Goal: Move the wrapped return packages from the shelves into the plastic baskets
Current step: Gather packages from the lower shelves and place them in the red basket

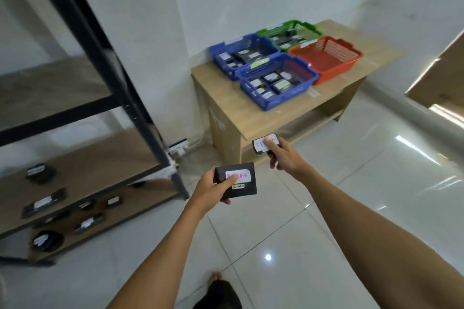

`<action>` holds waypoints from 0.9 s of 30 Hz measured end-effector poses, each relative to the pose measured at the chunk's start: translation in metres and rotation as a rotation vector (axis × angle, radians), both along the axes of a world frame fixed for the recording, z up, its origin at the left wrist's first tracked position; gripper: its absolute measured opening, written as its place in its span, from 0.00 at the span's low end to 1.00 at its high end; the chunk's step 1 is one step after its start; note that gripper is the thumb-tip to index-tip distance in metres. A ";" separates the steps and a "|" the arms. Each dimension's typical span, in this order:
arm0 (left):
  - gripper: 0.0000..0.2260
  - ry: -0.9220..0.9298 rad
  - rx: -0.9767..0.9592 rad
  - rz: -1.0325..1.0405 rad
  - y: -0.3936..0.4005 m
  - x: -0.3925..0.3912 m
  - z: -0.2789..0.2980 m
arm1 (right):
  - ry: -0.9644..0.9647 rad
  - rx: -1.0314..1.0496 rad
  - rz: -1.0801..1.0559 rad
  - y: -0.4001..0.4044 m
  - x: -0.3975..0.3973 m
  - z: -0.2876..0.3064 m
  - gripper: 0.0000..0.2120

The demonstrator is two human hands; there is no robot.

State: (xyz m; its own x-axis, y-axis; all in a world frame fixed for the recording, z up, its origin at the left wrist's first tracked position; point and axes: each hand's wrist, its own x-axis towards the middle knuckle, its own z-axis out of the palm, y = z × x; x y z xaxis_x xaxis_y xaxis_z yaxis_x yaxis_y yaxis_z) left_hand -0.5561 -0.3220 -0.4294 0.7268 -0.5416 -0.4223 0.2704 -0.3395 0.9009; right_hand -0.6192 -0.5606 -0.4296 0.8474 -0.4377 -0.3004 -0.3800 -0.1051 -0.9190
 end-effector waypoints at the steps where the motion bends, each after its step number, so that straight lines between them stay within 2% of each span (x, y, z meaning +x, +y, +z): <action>1: 0.12 -0.010 -0.010 -0.019 -0.020 -0.003 0.005 | 0.001 -0.006 -0.026 -0.019 -0.006 0.005 0.21; 7: 0.13 -0.016 -0.077 -0.120 -0.148 0.002 0.014 | -0.032 -0.021 -0.183 -0.149 -0.029 0.023 0.22; 15: 0.13 -0.047 -0.107 -0.141 -0.346 0.042 0.015 | -0.006 -0.085 -0.273 -0.350 -0.029 0.034 0.33; 20: 0.13 -0.046 -0.120 -0.158 -0.459 0.060 0.023 | -0.010 -0.111 -0.302 -0.461 -0.010 0.053 0.31; 23: 0.11 -0.044 -0.124 -0.171 -0.523 0.074 0.021 | -0.026 -0.107 -0.295 -0.518 0.010 0.057 0.26; 27: 0.13 -0.055 -0.107 -0.140 -0.605 0.098 0.011 | -0.027 -0.098 -0.261 -0.603 0.048 0.047 0.22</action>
State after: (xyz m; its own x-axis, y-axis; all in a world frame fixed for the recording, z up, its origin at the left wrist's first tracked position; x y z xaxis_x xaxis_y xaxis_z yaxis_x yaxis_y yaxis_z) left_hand -0.4585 -0.9272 -0.4187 0.6613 -0.6792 -0.3185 0.1765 -0.2718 0.9460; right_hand -0.5710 -1.1632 -0.3826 0.7089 -0.6685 -0.2248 -0.3819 -0.0960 -0.9192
